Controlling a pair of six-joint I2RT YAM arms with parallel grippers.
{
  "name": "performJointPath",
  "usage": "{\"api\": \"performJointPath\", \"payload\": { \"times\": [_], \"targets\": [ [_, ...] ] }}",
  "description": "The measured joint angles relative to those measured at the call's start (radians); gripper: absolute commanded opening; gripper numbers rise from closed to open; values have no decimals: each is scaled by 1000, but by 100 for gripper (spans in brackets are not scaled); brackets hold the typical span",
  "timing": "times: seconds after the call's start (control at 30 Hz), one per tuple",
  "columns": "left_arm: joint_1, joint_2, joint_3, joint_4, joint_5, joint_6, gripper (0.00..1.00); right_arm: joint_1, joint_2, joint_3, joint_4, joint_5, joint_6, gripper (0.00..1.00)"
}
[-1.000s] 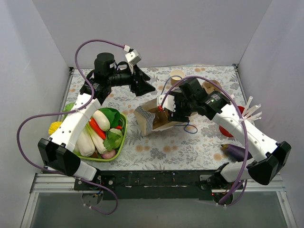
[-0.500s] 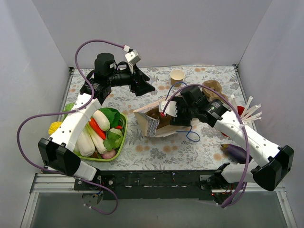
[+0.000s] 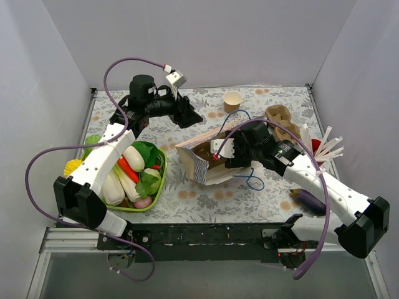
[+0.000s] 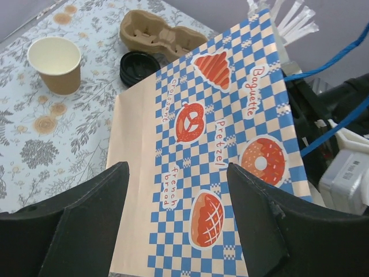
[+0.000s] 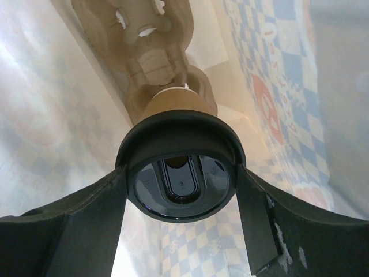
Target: Pack the takeout coffee
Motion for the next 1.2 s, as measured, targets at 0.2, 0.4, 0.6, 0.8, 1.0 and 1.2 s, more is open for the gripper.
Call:
{"api": "performJointPath", "payload": {
  "times": [0.2, 0.4, 0.6, 0.8, 1.0, 1.2],
  "targets": [
    [21, 34, -43, 51, -90, -89, 68, 0, 16, -2, 49, 6, -14, 1],
    [39, 92, -46, 74, -107, -138, 67, -7, 43, -10, 74, -2, -30, 1],
    [39, 103, -58, 94, -105, -156, 67, -26, 86, -10, 76, -9, -41, 1],
    [43, 104, -84, 114, -99, -167, 67, -49, 98, -10, 75, -11, -78, 1],
    [52, 108, -97, 129, -92, -185, 67, -71, 119, -10, 75, -36, -93, 1],
    [56, 109, -99, 130, -89, -190, 67, -75, 135, -10, 76, -80, -111, 1]
  ]
}}
